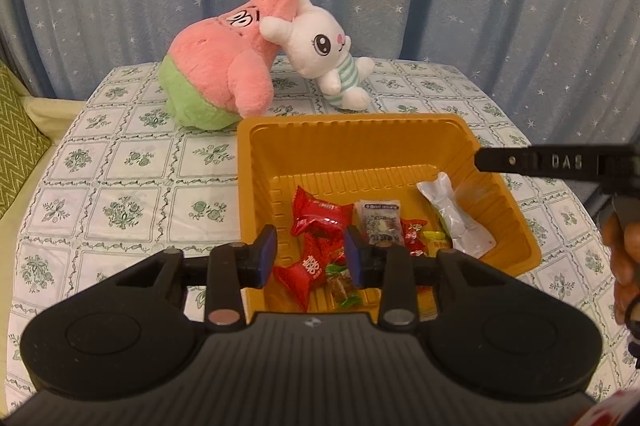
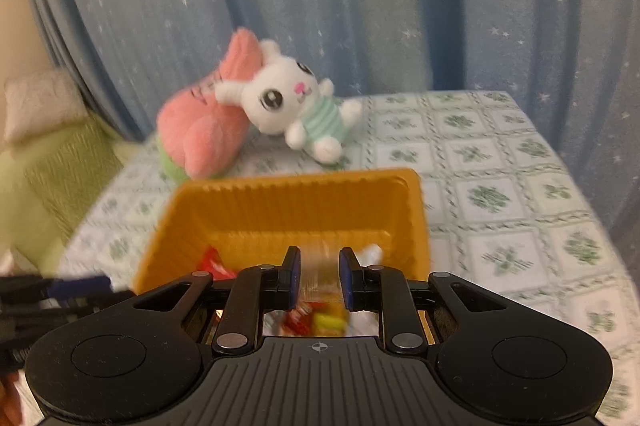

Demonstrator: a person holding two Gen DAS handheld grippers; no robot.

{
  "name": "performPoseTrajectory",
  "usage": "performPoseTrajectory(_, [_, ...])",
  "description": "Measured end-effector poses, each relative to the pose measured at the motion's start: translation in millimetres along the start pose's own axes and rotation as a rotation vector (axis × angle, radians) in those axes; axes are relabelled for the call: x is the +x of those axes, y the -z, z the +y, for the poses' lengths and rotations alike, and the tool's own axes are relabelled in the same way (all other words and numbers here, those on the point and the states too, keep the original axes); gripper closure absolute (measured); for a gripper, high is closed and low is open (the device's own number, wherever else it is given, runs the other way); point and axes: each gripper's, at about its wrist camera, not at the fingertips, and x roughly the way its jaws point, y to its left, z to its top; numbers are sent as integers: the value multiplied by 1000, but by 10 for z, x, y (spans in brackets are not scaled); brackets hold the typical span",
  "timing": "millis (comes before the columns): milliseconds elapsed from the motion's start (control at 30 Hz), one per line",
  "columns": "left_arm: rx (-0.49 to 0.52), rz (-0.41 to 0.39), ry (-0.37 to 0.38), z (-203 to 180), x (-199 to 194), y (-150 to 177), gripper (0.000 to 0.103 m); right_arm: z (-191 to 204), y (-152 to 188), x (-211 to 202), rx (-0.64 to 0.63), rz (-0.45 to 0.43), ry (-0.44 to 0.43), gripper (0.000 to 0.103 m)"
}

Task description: Organize snacks

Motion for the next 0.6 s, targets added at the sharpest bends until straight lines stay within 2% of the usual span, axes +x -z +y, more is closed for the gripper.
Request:
performPoseTrajectory(33, [-4,0,-2,10,-4,14,59,-15,-5,14,14,5,6,63])
performPoseTrajectory(67, [-8,-1,-1,21,-9,26,54,-34,-8,-4,31,-10,2,33])
performPoseTrajectory(100, [-11,-2,-1,31,-15,39,51,-57,-4,-45,45,-38,-12,27])
performPoseTrajectory(233, [-26,-8,-6,47,-43,96,41,-108,32,-140,61,-35,10,27])
performPoseTrajectory(300, [-32,-14,-9,38,-65,127,29,-136,78,-189,67,-26,23,27])
performPoseTrajectory(400, [-35,-20,-18,4,-105,174,19,-172,173,-275,80,-7,45,27])
performPoseTrajectory(600, [-49,-30,-42,-51,-283,277,7,-183,381,-492,88,33,71,27])
